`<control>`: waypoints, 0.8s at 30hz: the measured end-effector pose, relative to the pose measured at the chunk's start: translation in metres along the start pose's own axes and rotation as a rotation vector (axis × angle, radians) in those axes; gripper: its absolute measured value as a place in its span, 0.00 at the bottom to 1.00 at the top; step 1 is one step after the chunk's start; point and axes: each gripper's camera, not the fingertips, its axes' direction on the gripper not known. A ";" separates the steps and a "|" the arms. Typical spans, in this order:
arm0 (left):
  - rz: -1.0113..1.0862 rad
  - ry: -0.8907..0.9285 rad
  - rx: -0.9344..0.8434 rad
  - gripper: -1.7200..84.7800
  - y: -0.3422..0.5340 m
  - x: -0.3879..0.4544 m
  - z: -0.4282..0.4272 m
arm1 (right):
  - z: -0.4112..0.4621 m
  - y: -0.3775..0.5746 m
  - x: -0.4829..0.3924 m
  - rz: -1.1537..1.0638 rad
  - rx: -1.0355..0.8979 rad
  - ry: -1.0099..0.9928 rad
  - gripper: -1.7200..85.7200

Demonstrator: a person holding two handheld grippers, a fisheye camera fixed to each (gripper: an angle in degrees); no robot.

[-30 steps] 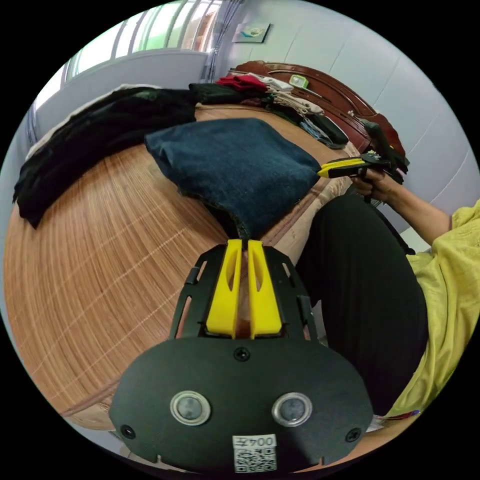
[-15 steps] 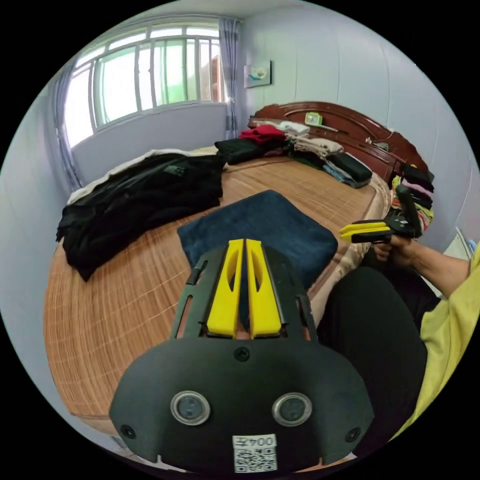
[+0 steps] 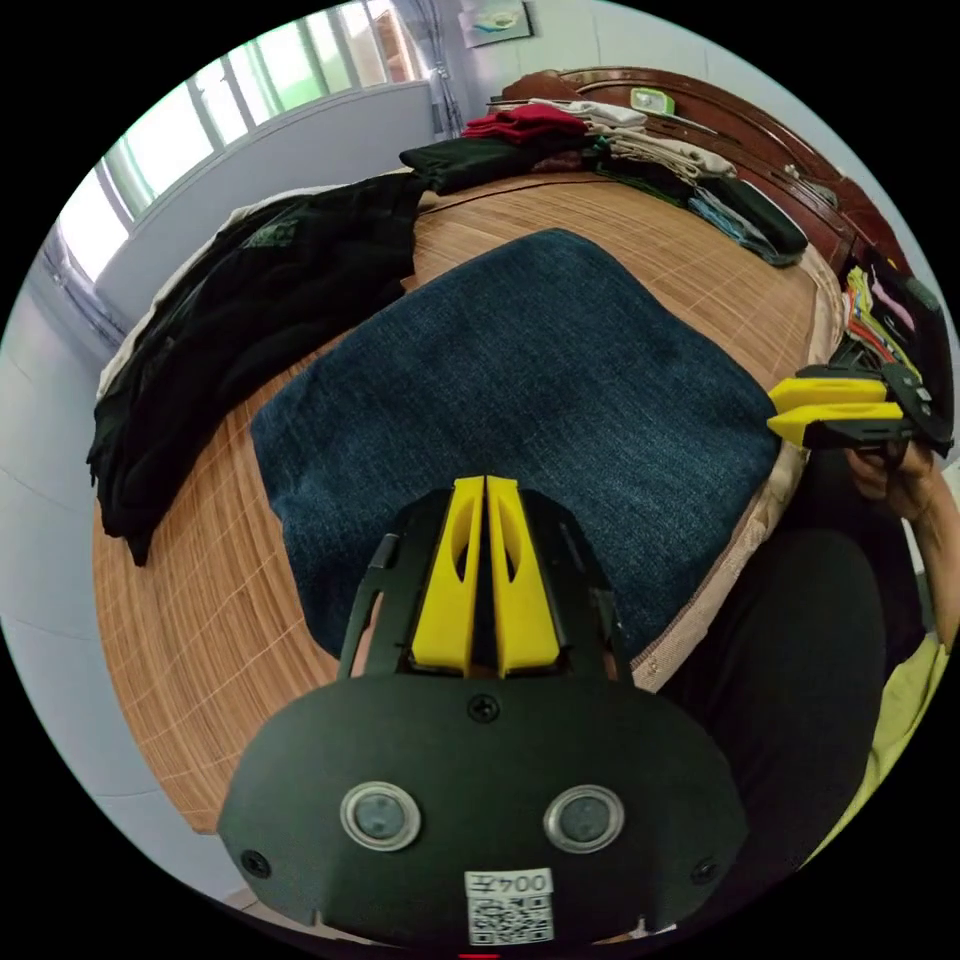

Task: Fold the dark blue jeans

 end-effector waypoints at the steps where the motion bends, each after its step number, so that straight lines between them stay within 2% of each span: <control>1: -0.013 0.022 -0.005 0.03 -0.006 -0.002 0.002 | 0.001 -0.005 0.001 -0.003 0.002 0.014 0.09; 4: -0.039 0.060 -0.027 0.03 -0.023 -0.003 0.008 | 0.004 -0.016 0.002 -0.014 0.024 0.034 0.10; 7: -0.056 0.069 -0.038 0.03 -0.039 0.000 0.012 | 0.027 -0.032 0.011 -0.015 -0.049 0.053 0.11; 13: -0.021 0.041 -0.064 0.03 -0.072 0.020 0.017 | 0.038 -0.067 0.021 -0.069 -0.069 0.088 0.06; 17: 0.010 0.102 -0.079 0.04 -0.094 0.035 0.023 | 0.057 -0.078 0.063 0.019 -0.089 0.105 0.05; 18: 0.009 0.113 -0.082 0.04 -0.097 0.037 0.024 | 0.066 -0.077 0.072 0.041 -0.100 0.096 0.05; 20: 0.023 0.093 -0.083 0.04 -0.109 0.049 0.027 | 0.082 -0.075 0.108 0.196 -0.049 -0.078 0.06; 24: 0.029 0.055 -0.101 0.04 -0.129 0.068 0.025 | 0.087 -0.093 0.123 0.199 -0.078 -0.145 0.07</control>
